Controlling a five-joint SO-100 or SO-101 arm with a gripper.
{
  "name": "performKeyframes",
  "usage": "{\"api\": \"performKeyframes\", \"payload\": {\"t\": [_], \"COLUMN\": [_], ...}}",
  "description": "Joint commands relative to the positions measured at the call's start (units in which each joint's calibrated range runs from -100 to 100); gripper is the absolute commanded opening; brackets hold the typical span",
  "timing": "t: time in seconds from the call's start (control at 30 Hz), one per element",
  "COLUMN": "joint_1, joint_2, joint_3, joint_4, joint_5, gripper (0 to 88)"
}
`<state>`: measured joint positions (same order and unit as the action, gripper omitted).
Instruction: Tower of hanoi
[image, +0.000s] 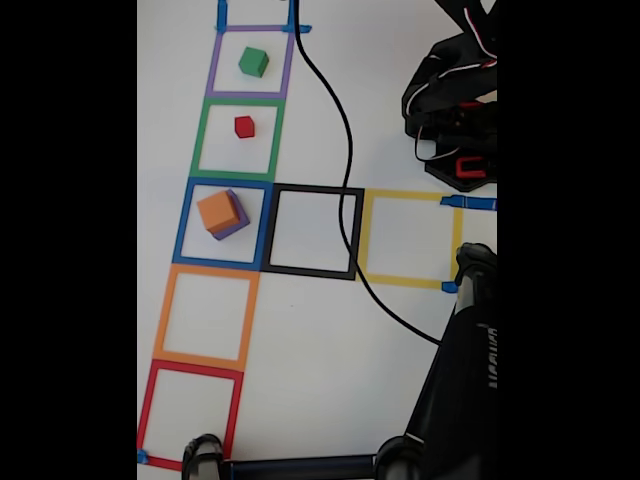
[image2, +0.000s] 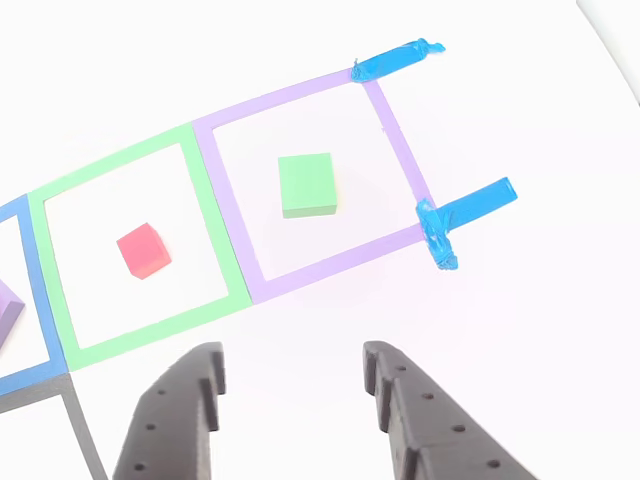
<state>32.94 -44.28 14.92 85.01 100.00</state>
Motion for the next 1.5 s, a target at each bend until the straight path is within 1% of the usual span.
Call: {"api": "performKeyframes", "payload": {"t": [0.0,0.1,0.2,0.33,0.5,0.87,1.13,1.47], "joint_1": [1.86,3.49,4.16,4.16,4.16,1.76,1.96,1.96], "joint_2": [-4.53,-6.31,-5.90,-4.93,0.40,21.87,36.00,50.30], "joint_3": [15.17,26.63,33.81,43.35,54.72,59.54,58.90,55.35], "joint_4": [-15.21,-26.95,-35.86,-48.65,-69.30,-101.77,-118.20,-129.95], "joint_5": [0.00,0.00,0.00,0.00,0.00,0.00,0.00,0.00], "gripper": [23.8,29.3,32.3,34.6,36.4,36.3,36.1,35.9]}}
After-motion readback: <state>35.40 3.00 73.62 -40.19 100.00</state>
